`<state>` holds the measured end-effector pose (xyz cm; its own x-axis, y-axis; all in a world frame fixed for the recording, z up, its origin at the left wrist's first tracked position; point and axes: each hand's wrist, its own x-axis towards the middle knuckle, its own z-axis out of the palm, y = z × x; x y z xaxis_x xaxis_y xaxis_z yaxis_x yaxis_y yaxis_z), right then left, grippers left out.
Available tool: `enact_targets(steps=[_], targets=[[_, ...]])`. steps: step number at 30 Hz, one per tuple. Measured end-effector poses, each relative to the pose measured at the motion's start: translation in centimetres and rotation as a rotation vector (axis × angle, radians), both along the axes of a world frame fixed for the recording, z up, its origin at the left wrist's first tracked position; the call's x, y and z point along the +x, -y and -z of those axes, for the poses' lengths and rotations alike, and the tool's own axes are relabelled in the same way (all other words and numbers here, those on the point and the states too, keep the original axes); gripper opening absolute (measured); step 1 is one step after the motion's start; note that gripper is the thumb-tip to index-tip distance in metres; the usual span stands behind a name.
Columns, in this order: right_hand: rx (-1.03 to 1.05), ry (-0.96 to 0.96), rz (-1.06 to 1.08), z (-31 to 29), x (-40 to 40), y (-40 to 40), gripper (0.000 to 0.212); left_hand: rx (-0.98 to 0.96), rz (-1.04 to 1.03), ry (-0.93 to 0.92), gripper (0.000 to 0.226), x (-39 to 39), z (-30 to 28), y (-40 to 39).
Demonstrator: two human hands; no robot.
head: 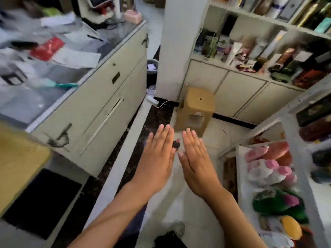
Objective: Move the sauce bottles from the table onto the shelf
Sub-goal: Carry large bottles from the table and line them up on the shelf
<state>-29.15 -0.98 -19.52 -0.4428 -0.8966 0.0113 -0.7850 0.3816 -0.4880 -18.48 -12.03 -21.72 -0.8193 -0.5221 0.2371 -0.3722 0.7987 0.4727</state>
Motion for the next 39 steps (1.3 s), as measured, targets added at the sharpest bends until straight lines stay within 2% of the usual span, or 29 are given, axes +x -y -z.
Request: enact_targets(steps=[7,14,19,24,27,32,33,36,39], targets=[[-0.032,0.07,-0.353,2.5,16.1,13.3,0.066,0.099,-0.397,-0.006,0.055,18.9,2.4,7.4],[-0.035,0.139,-0.7,3.2,32.6,22.2,0.061,0.093,-0.731,0.047,0.064,36.2,3.0,11.3],[-0.009,0.141,-0.885,3.2,42.0,25.8,0.058,0.121,-0.977,-0.037,0.059,45.1,3.0,11.9],[0.027,0.199,-1.023,3.8,49.1,28.5,0.055,0.178,-1.168,-0.143,0.052,50.8,2.8,11.9],[0.079,0.27,-1.075,4.5,52.4,30.2,0.055,0.216,-1.296,-0.27,0.051,53.0,3.5,12.5],[0.184,0.449,-1.076,6.9,58.3,34.1,0.058,0.366,-1.721,-0.785,0.024,57.2,6.1,15.1],[0.187,0.489,-1.064,7.6,59.5,35.0,0.057,0.399,-1.831,-0.831,0.02,58.5,6.8,15.7],[0.218,0.586,-1.004,10.3,62.6,37.7,0.053,0.437,-2.092,-0.777,0.017,62.2,8.9,16.9],[0.233,0.586,-1.017,12.7,64.7,40.2,0.055,0.603,-2.13,-0.92,0.033,65.2,9.6,18.7]])
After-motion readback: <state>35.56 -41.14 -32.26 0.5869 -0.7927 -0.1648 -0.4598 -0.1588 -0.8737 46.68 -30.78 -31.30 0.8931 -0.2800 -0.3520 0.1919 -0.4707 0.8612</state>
